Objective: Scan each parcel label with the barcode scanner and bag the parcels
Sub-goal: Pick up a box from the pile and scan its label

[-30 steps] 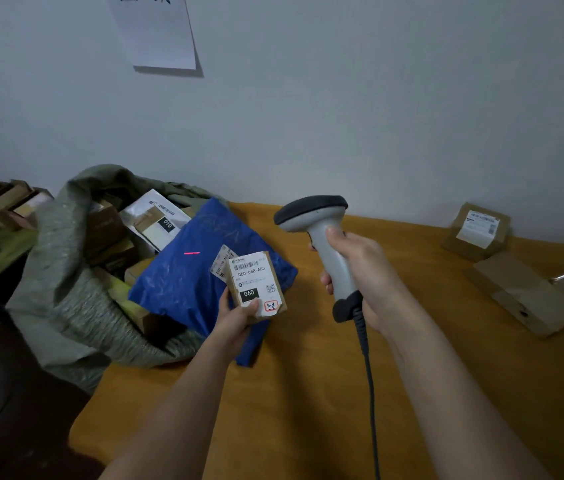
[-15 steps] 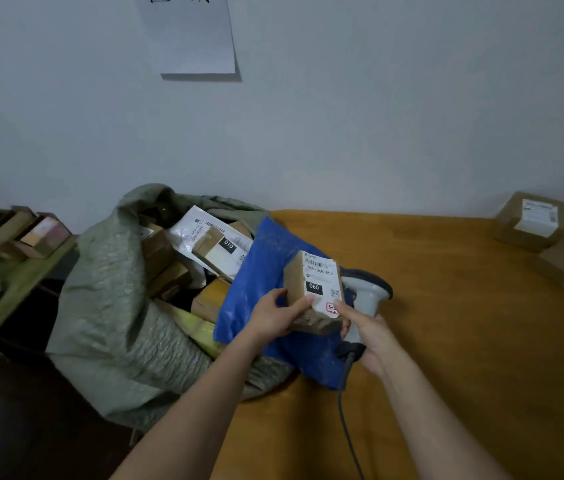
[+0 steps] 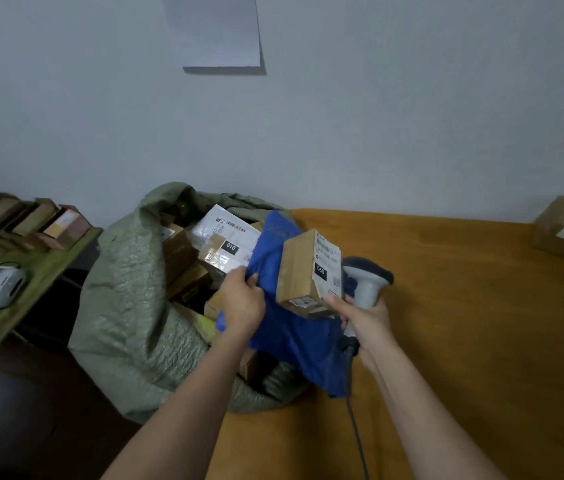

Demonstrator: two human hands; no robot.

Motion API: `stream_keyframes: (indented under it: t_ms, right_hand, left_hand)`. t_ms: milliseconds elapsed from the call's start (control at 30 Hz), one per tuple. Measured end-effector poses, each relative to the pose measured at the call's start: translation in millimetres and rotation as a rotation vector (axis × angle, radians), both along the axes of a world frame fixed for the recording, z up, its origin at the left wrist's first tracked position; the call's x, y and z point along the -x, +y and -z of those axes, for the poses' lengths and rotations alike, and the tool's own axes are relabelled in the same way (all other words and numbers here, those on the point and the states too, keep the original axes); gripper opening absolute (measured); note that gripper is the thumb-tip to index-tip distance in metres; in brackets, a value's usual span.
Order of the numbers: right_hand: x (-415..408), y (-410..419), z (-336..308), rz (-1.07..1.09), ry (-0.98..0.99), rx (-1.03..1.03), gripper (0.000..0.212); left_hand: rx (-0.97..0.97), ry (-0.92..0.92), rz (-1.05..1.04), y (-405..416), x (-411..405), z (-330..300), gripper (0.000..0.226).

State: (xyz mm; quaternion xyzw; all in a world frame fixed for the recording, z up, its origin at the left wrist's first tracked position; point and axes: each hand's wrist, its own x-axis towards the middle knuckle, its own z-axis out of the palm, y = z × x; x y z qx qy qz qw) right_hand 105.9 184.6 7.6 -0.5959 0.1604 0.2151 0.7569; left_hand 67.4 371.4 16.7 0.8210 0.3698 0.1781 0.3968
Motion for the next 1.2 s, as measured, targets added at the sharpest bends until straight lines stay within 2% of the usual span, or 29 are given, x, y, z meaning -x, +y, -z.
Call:
stream_keyframes:
  t_ms: [67,200,333,367,400,467,533,600,700,800,867,967,1100,1200]
  right_hand:
    - [-0.3,15.6,-15.0,-0.068,-0.065,0.017,0.063]
    - [5.6,50.9,-29.9,-0.132,-0.062,-0.055,0.095]
    - [15.1,80.7,-33.0,-0.158,-0.056,-0.059,0.094]
    - [14.9,88.5,-33.8,-0.146,-0.069,-0.058,0.091]
    - [14.1,96.0,-35.4,-0.129,-0.078,-0.053,0.088]
    - [8.5,109.6,-37.2,-0.080,-0.098,-0.057,0.078]
    - [4.6,120.0,-40.1,-0.037,-0.117,-0.054,0.075]
    - [4.3,125.7,-40.9,-0.030,-0.128,-0.024,0.071]
    - [-0.9,124.7,-29.8,0.014,-0.058,0.035,0.040]
    - [-6.1,110.8,2.1,0.236,0.101,0.104,0.015]
    - [-4.9,98.8,28.5,0.357,0.209,0.187,0.013]
    - [4.2,88.6,63.6,0.393,0.354,0.242,0.016]
    - [17.3,94.2,83.9,0.349,0.444,0.159,0.020]
    - [20.0,97.9,83.4,0.364,0.444,0.122,0.023]
  left_hand:
    - [-0.102,-0.088,-0.030,18.7,2.9,-23.1,0.029]
    - [-0.188,-0.124,-0.108,68.7,15.2,-60.9,0.030]
    - [-0.315,0.021,-0.255,99.5,24.5,-73.6,0.013]
    - [-0.355,0.026,-0.267,100.8,22.8,-75.6,0.016]
    - [-0.351,-0.026,-0.204,99.1,20.3,-78.0,0.029]
    - [-0.246,-0.107,0.074,93.5,11.7,-83.4,0.057]
    - [-0.219,0.065,0.333,89.6,2.6,-76.0,0.075]
    - [-0.303,0.246,0.454,93.3,-4.7,-60.4,0.081]
    - [-0.213,0.222,0.456,106.6,-16.0,-52.9,0.076]
    - [-0.202,0.190,0.493,120.2,-20.3,-54.4,0.078]
    - [-0.407,0.218,0.579,126.3,-21.7,-56.2,0.073]
    - [-0.683,0.275,0.751,129.4,-26.3,-57.1,0.044]
    - [-0.698,0.296,0.776,128.2,-27.5,-56.5,0.036]
    - [-0.846,0.323,0.731,126.6,-25.0,-53.7,0.036]
